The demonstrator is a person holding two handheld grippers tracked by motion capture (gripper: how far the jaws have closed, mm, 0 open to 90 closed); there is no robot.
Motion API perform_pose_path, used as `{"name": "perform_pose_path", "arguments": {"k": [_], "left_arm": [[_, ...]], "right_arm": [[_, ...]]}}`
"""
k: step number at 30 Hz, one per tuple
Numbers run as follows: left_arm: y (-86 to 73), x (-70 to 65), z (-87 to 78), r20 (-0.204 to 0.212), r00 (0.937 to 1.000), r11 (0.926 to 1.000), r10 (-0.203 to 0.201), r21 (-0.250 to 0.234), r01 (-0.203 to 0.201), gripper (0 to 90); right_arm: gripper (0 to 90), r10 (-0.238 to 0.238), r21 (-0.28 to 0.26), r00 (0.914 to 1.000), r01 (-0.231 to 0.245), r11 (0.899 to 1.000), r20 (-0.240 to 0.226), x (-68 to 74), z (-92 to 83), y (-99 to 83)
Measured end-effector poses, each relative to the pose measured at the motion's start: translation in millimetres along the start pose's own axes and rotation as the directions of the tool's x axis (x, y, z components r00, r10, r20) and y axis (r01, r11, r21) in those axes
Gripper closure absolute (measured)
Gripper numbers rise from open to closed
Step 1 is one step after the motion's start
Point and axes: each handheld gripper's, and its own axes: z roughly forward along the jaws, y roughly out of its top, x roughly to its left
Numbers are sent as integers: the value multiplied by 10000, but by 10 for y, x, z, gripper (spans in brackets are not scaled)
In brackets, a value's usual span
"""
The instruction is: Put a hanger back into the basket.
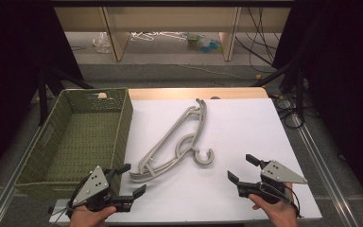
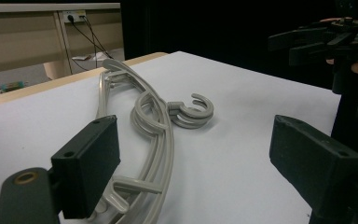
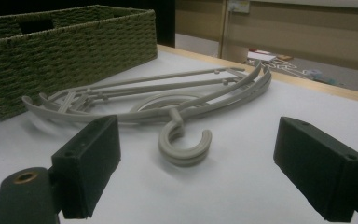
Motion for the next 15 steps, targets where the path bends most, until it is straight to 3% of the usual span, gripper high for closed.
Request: {"name": "perform_pose_path", "arguments": {"k": [4,6,9,13,15], "left_arm": [[4,-3,0,3,10000,10000,18,-13,-18,159],[12,7,-2,76,9996,9996,270,-85,-269,159],[8,-4,13,149,9997,9995,214,-238,-210,159],[19,-27,19,184,9989,9991,424,-41,-423,160],[16,-49,28,121,9997,9998,210,-51,-210,159]], "right_arm": [[155,-156,-264,9998,159,9995,133,-16,12,-4],[155,-159,-273,9998,163,9995,146,-11,16,-4],[155,-218,-120,9996,220,9997,182,-11,11,-2],[155,-200,-259,9996,205,9995,192,-9,21,-4],[155,-183,-239,9996,188,9995,231,-9,17,0]]}}
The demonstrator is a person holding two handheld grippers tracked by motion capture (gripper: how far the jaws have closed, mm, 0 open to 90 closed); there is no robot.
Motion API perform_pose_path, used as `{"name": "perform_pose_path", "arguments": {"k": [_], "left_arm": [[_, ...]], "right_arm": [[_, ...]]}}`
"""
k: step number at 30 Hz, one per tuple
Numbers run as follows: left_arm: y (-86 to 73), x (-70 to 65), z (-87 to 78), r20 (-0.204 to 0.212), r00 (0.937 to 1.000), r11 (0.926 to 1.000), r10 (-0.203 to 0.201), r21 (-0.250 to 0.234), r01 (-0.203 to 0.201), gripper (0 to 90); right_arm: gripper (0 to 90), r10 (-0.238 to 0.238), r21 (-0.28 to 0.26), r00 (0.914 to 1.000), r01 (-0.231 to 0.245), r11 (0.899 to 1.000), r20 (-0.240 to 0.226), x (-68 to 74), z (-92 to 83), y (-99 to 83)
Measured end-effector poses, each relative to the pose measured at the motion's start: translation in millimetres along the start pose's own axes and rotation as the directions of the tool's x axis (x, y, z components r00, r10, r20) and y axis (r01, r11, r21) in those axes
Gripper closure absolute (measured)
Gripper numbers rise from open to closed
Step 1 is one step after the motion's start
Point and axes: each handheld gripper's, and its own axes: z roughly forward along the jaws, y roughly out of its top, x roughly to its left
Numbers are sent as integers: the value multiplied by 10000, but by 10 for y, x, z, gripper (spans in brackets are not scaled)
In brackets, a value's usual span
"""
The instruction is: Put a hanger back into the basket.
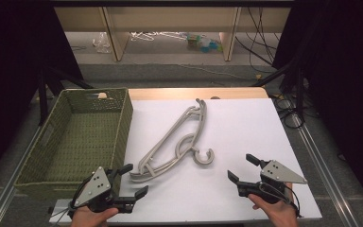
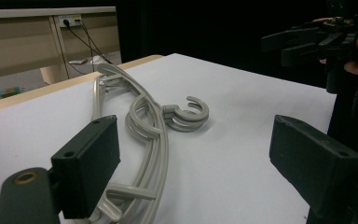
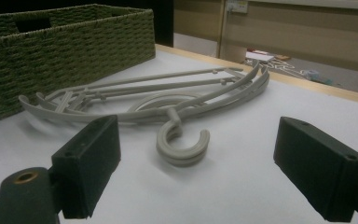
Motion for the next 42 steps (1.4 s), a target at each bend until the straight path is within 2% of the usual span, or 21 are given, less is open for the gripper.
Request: {"name": "perform_pose_path", "arguments": {"k": [5,9,13,17,19,20,23,24,25,26,27,30,32,33,34,36,37,38,39,40,42], "left_arm": [[31,-45,75,195,9990,9992,391,76,-393,158],[69,-127,238,406,9944,9940,976,447,-994,157],[127,-144,393,455,9921,9873,1172,1025,-1213,159],[141,-140,536,552,9928,9805,1060,1604,-1136,163],[146,-113,638,593,9910,9674,1201,2173,-1302,195],[148,-93,744,463,9913,9551,1232,2657,-1311,200],[136,-71,913,217,9890,9328,1466,3298,-1455,213],[136,-71,913,217,9890,9328,1466,3298,-1455,212],[119,-50,1023,239,9839,9080,1770,3818,-1726,211],[104,-39,1092,217,9817,8942,1891,4094,-1813,211],[104,-39,1092,217,9817,8942,1891,4094,-1813,211],[61,-6,1285,110,9783,8647,2070,4657,-1882,226],[60,11,1348,228,9774,8513,2101,4874,-1943,299],[60,11,1348,228,9774,8513,2101,4874,-1943,307],[59,17,1388,206,9777,8446,2088,5002,-1909,303],[70,50,1457,148,9748,8238,2225,5319,-1961,312],[68,65,1480,167,9758,8177,2179,5428,-1919,332],[68,65,1480,167,9758,8177,2179,5428,-1919,337],[56,88,1524,14,9808,8173,1952,5526,-1635,334],[50,97,1545,-10,9799,8138,1995,5573,-1651,346],[37,100,1568,-50,9818,8151,1898,5583,-1547,359]], "right_arm": [[155,-12,42,10000,12,10000,31,-1,-6,2],[155,-4,102,10000,4,9999,52,-7,-6,0],[155,-17,89,10000,17,10000,50,-6,-6,0],[156,-16,156,10000,16,9999,49,-6,-9,-1],[156,-11,107,10000,10,9999,29,-8,-5,-1],[156,121,236,9999,-119,9996,-84,2,-8,-3],[156,94,125,10000,-94,9999,4,4,-1,-5],[156,94,125,10000,-94,9999,4,4,-1,-5],[158,82,135,10000,-82,9999,-19,6,-3,-5],[158,79,132,10000,-78,9999,-23,5,-3,-4],[158,79,132,10000,-78,9999,-23,5,-3,-4],[158,77,131,10000,-76,9999,-47,3,-2,-3],[158,68,203,10000,-67,9998,-58,0,-8,1],[158,68,203,10000,-67,9998,-58,0,-8,1],[158,61,213,9999,-59,9998,-81,-1,-8,0],[158,54,202,9999,-52,9998,-96,-1,-8,1],[158,54,204,9999,-52,9998,-104,-1,-7,2],[158,54,204,9999,-52,9998,-104,-1,-7,2],[158,53,196,9999,-51,9998,-129,1,-6,0],[158,52,193,9999,-50,9998,-125,1,-5,1],[158,75,140,9999,-74,9999,-125,3,2,-1]]}}
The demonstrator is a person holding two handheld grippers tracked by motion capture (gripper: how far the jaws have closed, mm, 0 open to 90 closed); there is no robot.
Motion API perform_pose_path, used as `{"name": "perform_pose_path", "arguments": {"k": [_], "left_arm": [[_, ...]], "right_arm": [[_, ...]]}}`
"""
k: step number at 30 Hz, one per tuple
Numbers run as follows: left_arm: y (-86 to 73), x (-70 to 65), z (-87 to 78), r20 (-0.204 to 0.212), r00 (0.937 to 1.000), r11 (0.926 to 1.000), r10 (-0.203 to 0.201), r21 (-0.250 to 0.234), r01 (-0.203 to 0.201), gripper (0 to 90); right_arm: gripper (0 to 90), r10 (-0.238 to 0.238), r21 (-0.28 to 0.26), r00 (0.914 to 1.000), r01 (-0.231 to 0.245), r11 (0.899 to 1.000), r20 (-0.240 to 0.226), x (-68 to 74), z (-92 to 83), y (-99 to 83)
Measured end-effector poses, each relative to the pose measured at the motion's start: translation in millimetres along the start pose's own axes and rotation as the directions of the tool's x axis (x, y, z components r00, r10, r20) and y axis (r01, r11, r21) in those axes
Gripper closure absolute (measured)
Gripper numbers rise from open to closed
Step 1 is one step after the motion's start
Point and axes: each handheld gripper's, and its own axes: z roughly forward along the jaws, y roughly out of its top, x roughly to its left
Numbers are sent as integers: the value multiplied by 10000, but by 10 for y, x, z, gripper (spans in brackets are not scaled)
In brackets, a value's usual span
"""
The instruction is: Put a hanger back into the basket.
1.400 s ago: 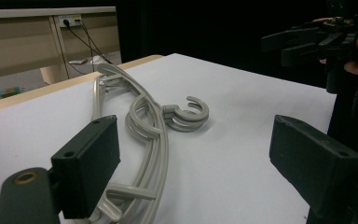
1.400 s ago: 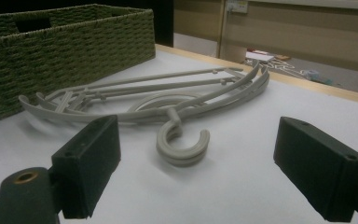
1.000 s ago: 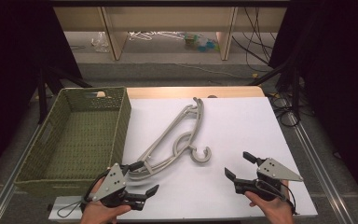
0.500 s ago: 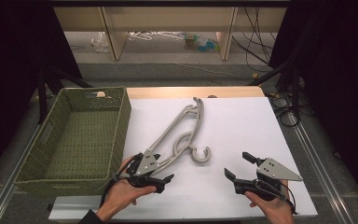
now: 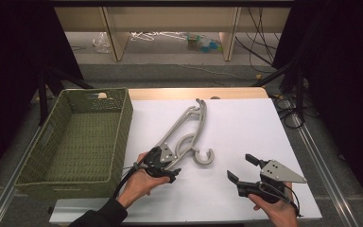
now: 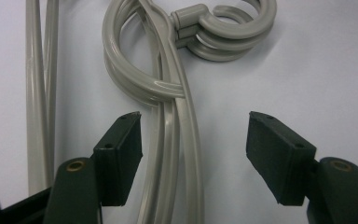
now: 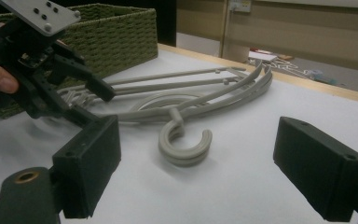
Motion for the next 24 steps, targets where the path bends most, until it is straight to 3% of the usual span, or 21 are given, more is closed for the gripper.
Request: {"name": "perform_pose_path", "arguments": {"k": [6,12,16,18,19,24], "left_arm": [[42,7,124,-109,9998,9995,-181,258,184,456],[89,-6,216,-189,9998,9970,51,775,-36,508],[114,-8,271,-151,9995,9945,275,1015,-259,578],[121,-12,272,-218,9994,9946,271,1007,-248,596],[129,-10,270,-244,9993,9941,276,1057,-249,610],[168,13,299,-404,9989,9935,235,1122,-189,690]], "right_arm": [[159,-29,51,9999,30,10000,-111,6,7,4],[161,23,-82,9999,-24,10000,-163,5,22,-1],[163,-100,126,9999,101,9999,-94,2,7,5],[164,-122,345,9999,125,9993,-77,0,-8,14],[164,-110,93,9999,111,9999,-112,2,13,8],[166,-175,128,9998,176,9998,-113,9,18,8]]}}
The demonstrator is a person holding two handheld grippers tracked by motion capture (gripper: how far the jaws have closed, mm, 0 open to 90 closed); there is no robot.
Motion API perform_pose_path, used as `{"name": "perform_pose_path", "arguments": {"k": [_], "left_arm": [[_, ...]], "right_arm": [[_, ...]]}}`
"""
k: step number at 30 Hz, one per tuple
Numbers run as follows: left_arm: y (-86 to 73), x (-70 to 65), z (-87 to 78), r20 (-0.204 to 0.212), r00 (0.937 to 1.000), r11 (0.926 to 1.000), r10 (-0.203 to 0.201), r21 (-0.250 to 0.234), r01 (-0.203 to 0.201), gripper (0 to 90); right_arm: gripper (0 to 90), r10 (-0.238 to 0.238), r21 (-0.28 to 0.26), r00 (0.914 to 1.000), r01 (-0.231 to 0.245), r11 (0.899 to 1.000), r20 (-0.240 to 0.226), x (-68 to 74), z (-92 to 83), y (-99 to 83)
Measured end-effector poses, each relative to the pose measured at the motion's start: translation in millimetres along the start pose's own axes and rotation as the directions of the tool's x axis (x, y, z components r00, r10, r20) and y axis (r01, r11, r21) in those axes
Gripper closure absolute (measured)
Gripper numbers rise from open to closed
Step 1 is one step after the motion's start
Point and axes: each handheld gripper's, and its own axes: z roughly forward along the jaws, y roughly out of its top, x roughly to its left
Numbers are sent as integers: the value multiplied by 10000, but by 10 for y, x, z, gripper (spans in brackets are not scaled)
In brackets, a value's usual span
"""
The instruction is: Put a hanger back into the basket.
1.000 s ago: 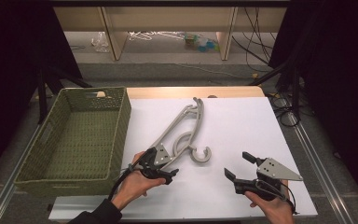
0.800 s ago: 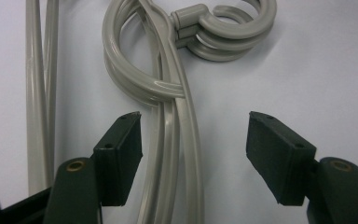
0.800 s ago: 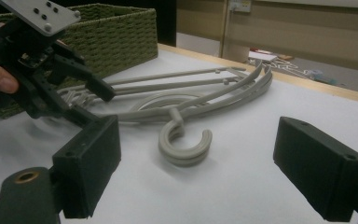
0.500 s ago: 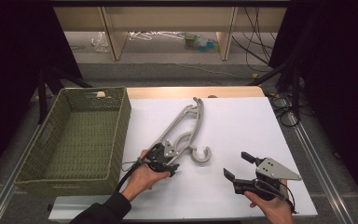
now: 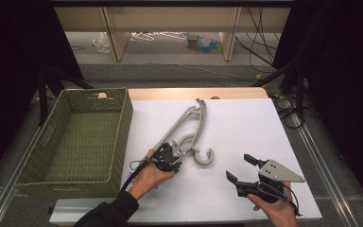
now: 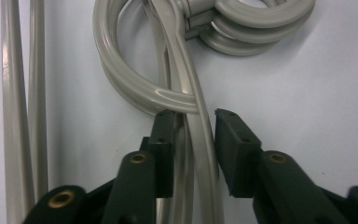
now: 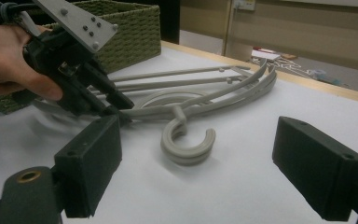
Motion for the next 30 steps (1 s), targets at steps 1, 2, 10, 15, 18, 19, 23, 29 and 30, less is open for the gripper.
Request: {"name": "perform_pose_path", "arguments": {"k": [1,2,10,15,18,19,23,29,30], "left_arm": [[0,0,0,0,10000,10000,0,0,0,703],[7,-5,2,-136,9999,10000,31,41,-30,717],[7,62,-78,-54,9985,9980,-553,-321,551,792],[6,116,-159,-29,9972,9963,-751,-425,749,802],[-5,179,-216,-111,9965,9946,-834,-622,825,810],[-8,192,-232,-178,9960,9940,-881,-672,867,811],[-13,252,-306,-400,9942,9918,-1000,-840,964,814],[-13,309,-373,-541,9907,9859,-1246,-1196,1174,816],[-13,313,-388,-551,9885,9824,-1409,-1317,1327,817]], "right_arm": [[166,0,0,10000,0,10000,0,0,0,0],[166,-5,2,10000,5,10000,-1,1,2,1],[170,-29,13,10000,29,10000,-33,-3,-7,7],[171,-22,2,10000,22,10000,-62,-3,-8,9],[172,-28,6,10000,28,10000,-60,-4,-9,9],[172,-27,-4,10000,26,10000,-61,-4,-9,9],[172,23,-101,10000,-23,9999,-81,0,-2,7],[172,-39,-19,10000,38,10000,-59,-6,-7,9],[172,-33,-3,10000,33,10000,-75,-5,-8,9]]}}
